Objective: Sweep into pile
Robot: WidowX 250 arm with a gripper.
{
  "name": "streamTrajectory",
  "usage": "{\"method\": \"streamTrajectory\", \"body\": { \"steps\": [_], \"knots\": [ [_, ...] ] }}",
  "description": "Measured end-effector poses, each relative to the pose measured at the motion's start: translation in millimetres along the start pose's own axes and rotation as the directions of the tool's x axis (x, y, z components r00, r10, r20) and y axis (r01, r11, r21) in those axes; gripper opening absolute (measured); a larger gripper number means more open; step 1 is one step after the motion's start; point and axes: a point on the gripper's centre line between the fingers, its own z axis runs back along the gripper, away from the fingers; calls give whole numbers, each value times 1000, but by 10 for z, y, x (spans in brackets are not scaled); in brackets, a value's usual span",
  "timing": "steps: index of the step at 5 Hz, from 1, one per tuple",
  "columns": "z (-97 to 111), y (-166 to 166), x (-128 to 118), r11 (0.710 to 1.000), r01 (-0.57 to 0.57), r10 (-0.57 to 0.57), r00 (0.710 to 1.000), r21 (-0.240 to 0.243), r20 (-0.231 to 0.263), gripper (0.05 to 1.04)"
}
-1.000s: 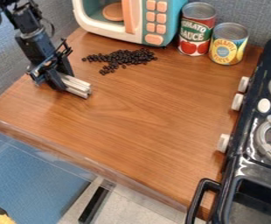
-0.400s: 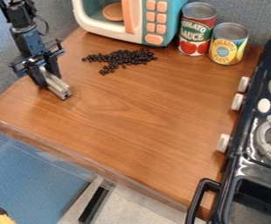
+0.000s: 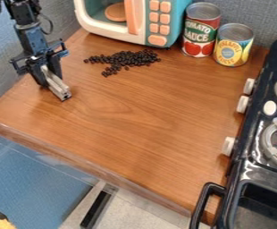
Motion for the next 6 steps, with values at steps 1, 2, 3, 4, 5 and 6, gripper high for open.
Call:
{"method": "streamTrajectory", "body": {
  "steps": [1, 2, 3, 4, 5, 6],
  "knots": [
    [-12, -140, -85, 1000, 28, -28, 1000, -1, -8, 384],
    [-27, -289, -211, 1000, 29, -30, 999, -8, -23, 384],
    [-45, -447, -363, 999, 36, -36, 998, -7, -46, 384],
    [-52, -527, -468, 999, 30, -31, 997, -14, -73, 384],
    [-53, -562, -511, 1000, 22, -23, 996, -21, -87, 384],
    [-59, -630, -583, 999, 31, -33, 995, -23, -92, 384]
  ]
}}
